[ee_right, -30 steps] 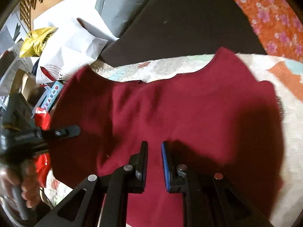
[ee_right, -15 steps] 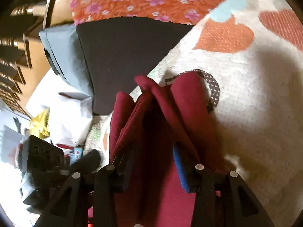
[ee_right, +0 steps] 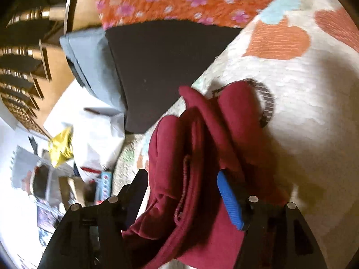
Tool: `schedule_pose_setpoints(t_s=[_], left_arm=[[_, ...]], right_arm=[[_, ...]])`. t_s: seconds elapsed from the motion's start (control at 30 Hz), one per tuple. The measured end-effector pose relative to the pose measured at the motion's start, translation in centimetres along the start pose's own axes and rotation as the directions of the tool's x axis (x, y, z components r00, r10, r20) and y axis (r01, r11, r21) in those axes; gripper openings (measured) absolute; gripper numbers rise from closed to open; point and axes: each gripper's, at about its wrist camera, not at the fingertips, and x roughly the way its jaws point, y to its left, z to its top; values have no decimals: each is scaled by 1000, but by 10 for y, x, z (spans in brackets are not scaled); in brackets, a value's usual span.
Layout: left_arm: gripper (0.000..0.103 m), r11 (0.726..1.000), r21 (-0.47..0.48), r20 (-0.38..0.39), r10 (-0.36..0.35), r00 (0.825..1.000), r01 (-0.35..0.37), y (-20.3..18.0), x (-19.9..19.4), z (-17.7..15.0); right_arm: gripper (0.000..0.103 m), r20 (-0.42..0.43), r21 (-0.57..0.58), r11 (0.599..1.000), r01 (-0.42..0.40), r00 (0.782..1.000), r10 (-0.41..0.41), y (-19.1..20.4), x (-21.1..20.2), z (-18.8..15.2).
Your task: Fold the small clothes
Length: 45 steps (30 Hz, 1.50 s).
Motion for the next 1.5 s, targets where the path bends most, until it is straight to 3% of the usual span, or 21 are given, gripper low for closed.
schedule_pose_setpoints(t_s=[0.07, 0.17, 0.2, 0.23, 0.27, 0.37, 0.47, 0.57, 0.6, 0.67, 0.77, 0.87, 0.93, 0.97, 1.0, 1.03, 1.07, 1.17, 1.27, 1.37, 1.5], left_arm=[[69, 1000, 11, -17, 22, 1000, -22, 3, 15, -7], [69, 992, 103, -5, 78, 997, -78, -12, 18, -11], [69, 990, 112, 1, 81, 997, -81, -14, 18, -9], [69, 989, 120, 4, 84, 996, -84, -16, 17, -10], [69, 989, 123, 6, 83, 997, -83, -17, 15, -9], [69, 990, 132, 15, 47, 999, -48, -24, 6, -8], [69, 981, 187, 18, 55, 998, -57, -33, 8, -10], [69, 974, 200, -23, 108, 994, -101, -30, 31, -10], [69, 974, 196, -35, 121, 992, -112, -28, 37, -11], [69, 969, 212, -26, 135, 991, -126, -31, 36, -11], [69, 954, 246, 43, 168, 985, -173, -43, 25, -5], [69, 949, 236, 111, 185, 976, -206, -43, 16, 0], [69, 944, 234, 103, 212, 972, -231, -39, 24, 3], [69, 939, 238, 94, 233, 968, -249, -36, 31, 3], [69, 934, 242, 78, 253, 964, -264, -31, 35, 0], [69, 930, 240, 57, 272, 961, -278, -29, 43, 0], [69, 932, 225, 22, 287, 958, -285, -21, 52, 0], [69, 949, 168, -2, 271, 963, -267, -11, 54, -1], [69, 938, 183, 75, 286, 955, -295, -23, 39, 4], [69, 936, 180, 155, 276, 948, -302, -32, 29, 11], [69, 937, 162, 155, 286, 946, -310, -28, 37, 20]], right_arm=[[63, -34, -44, 998, 45, 998, -46, 11, 14, 1], [63, -62, -142, 980, 138, 987, -148, 29, 39, 0], [49, -63, -207, 958, 196, 975, -213, 38, 48, -2], [23, -50, -245, 939, 242, 964, -262, 41, 51, -4], [23, -24, -295, 911, 288, 951, -309, 51, 53, -5], [19, 62, -389, 872, 297, 953, -296, 77, 31, -7], [19, 175, -459, 781, 424, 905, -389, 86, 9, -8], [23, 127, -381, 797, 469, 880, -457, 50, 22, 5], [25, 94, -362, 808, 466, 880, -465, 37, 26, 7], [31, 105, -320, 843, 433, 900, -422, 35, 12, 8], [34, 182, -354, 810, 467, 884, -431, 58, -20, -3], [34, 164, -420, 823, 384, 923, -347, 82, -34, -25], [33, 125, -489, 797, 353, 933, -337, 93, -26, -44], [33, 115, -532, 755, 382, 917, -383, 92, -17, -55], [30, 130, -554, 707, 439, 885, -447, 87, -12, -61], [30, 162, -563, 633, 532, 822, -546, 75, -4, -67], [30, 158, -552, 618, 560, 798, -581, 58, -2, -69], [30, 126, -470, 722, 508, 848, -515, 39, -13, -67], [29, 138, -428, 779, 459, 885, -445, 55, -37, -58], [30, 221, -443, 757, 481, 876, -428, 78, -43, -48], [29, 245, -492, 710, 504, 863, -443, 95, -9, -26]])
